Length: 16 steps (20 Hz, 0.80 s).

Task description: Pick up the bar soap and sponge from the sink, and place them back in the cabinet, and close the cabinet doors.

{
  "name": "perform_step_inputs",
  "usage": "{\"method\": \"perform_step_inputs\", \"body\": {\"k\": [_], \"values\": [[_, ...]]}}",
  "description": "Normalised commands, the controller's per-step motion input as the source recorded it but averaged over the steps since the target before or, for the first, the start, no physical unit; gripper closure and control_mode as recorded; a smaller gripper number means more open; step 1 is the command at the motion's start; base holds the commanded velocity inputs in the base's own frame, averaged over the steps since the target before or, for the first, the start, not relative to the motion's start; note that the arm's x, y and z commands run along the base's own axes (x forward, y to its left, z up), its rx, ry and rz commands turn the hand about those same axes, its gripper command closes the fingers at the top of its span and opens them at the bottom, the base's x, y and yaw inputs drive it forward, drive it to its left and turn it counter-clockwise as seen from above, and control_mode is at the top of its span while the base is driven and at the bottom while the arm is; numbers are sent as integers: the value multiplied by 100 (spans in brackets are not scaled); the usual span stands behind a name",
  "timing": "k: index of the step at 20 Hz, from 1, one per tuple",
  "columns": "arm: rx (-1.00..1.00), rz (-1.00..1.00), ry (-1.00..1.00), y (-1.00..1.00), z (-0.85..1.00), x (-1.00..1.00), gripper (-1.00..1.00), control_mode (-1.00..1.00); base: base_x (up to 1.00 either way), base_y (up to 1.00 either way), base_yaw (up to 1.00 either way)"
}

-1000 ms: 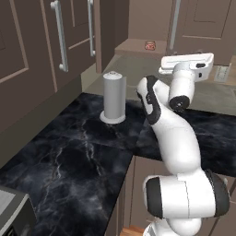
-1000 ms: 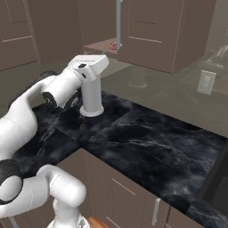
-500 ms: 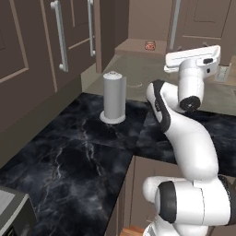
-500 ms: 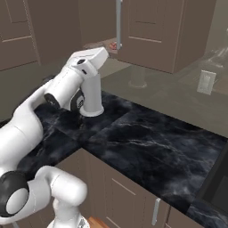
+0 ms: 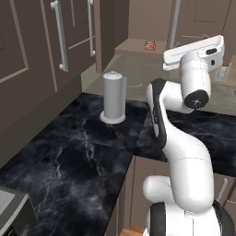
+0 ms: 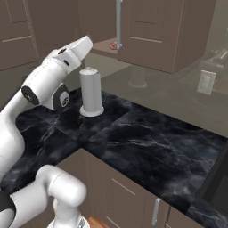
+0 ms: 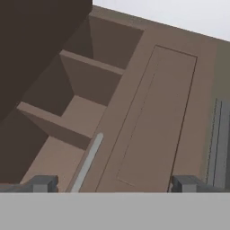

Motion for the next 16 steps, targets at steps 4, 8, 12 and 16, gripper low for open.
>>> {"method": "perform_step_inputs", "body": {"k": [4, 8, 12, 16], "values": [[0, 0, 16, 54, 35, -64, -100, -100, 0, 0, 0], [0, 0, 15, 53, 27, -64, -100, -100, 0, 0, 0], [0, 0, 7, 50, 11, -54, -100, -100, 0, 0, 0], [0, 0, 1, 49, 1, -52, -100, -100, 0, 0, 0]]}}
